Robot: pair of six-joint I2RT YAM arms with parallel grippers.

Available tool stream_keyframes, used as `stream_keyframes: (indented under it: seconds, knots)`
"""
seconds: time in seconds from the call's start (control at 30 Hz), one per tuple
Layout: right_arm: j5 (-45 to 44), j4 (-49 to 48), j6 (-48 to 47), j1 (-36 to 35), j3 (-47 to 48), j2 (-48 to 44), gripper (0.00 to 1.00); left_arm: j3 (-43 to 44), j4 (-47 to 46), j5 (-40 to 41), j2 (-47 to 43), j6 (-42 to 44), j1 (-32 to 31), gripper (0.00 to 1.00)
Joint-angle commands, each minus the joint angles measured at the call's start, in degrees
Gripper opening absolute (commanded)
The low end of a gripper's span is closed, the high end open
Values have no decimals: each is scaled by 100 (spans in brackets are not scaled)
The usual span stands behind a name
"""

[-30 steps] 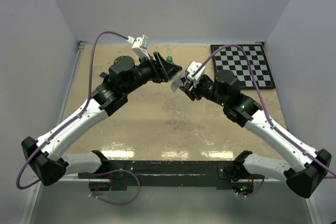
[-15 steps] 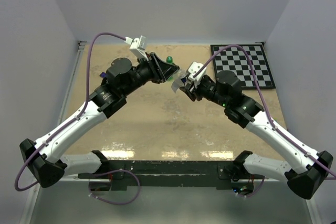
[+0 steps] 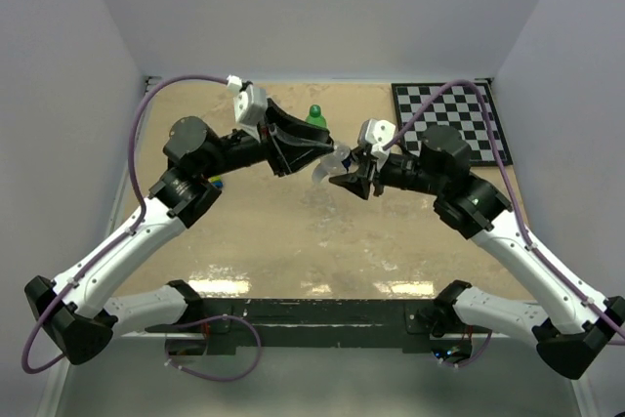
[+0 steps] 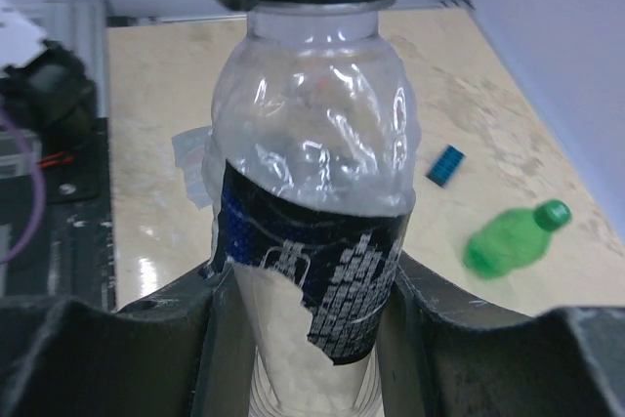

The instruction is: Screw on the bottle caps

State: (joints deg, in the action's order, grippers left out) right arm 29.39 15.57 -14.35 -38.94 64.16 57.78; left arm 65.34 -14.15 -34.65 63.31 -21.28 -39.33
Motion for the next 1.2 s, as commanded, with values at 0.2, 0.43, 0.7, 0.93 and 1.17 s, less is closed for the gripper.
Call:
stream_keyframes:
  seconds: [0.2,0.43,0.7,0.93,1.17]
  knots:
    - [2256,-55,125,-96,729,251,0,452,384,-4163,595,2064,-119,0]
    - [1738,147,-15,-96,607,234,0,778,1398,-4137,639,3112,83,30]
    - [395,332,-226,-96,422,234,0,480,555,-2708,139,1990,654,91]
    - [-1557,394,-419,-96,369,339,0,479,536,-343,-178,311,672,97]
    - [-2516,815,-806,-140,632,699,0,822,1783,1363,-12,-745,655,92]
